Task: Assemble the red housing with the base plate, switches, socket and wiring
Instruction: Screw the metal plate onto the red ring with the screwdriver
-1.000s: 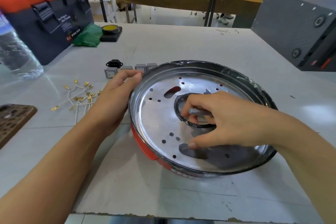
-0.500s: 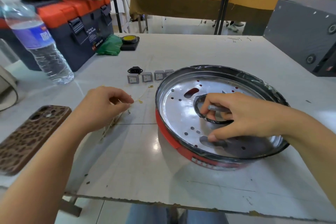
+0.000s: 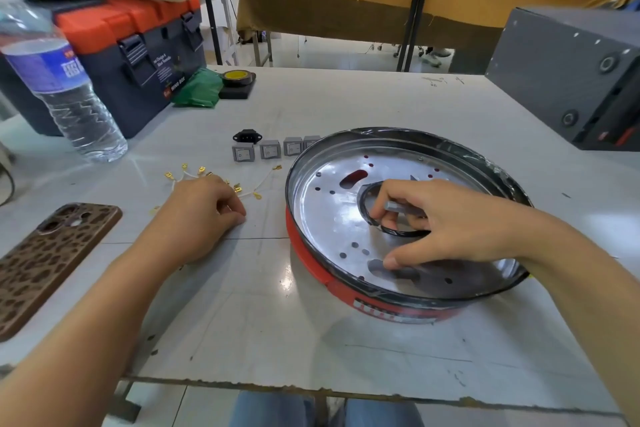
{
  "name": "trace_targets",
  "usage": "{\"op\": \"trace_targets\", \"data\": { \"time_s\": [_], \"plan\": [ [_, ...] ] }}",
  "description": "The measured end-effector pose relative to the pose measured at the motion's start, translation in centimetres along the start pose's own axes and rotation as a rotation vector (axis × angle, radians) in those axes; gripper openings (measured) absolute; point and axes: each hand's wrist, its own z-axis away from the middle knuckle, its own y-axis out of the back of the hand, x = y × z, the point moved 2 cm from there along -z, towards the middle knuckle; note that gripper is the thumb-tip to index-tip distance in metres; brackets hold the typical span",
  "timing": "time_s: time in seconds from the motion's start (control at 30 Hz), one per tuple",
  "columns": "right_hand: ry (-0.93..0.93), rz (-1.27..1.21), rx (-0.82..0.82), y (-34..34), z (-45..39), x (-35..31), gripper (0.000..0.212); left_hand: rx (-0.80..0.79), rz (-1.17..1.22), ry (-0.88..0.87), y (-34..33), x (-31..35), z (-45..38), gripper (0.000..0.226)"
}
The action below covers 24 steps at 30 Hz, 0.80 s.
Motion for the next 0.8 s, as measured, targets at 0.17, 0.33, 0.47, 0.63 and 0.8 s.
{"op": "trace_targets", "data": {
  "time_s": [0.17, 0.33, 0.47, 0.63, 0.8],
  "plan": [
    [-0.001, -0.009, -0.005, -0.1, -0.1, 0.3, 0.038, 0.039, 0.018, -0.012, -0.3, -0.2, 0.0, 0.005],
    [0.012, -0.038, -0.012, -0.1, -0.2, 0.5, 0.039, 0.117, 0.036, 0.004, -0.3, 0.1, -0.1, 0.011],
    [0.022, -0.008, -0.003, -0.1, -0.3, 0.7, 0.04, 0.177, 0.105, -0.059, -0.1, 0.8, -0.1, 0.013],
    [0.03, 0.009, -0.001, -0.1, -0.4, 0.8, 0.041, 0.277, 0.246, -0.074, 0.7, 1.9, 0.0, 0.008],
    [0.049, 0.029, 0.02, -0.1, -0.4, 1.0, 0.039, 0.224, 0.367, -0.218, 1.5, 4.8, 0.3, 0.007]
  ]
}}
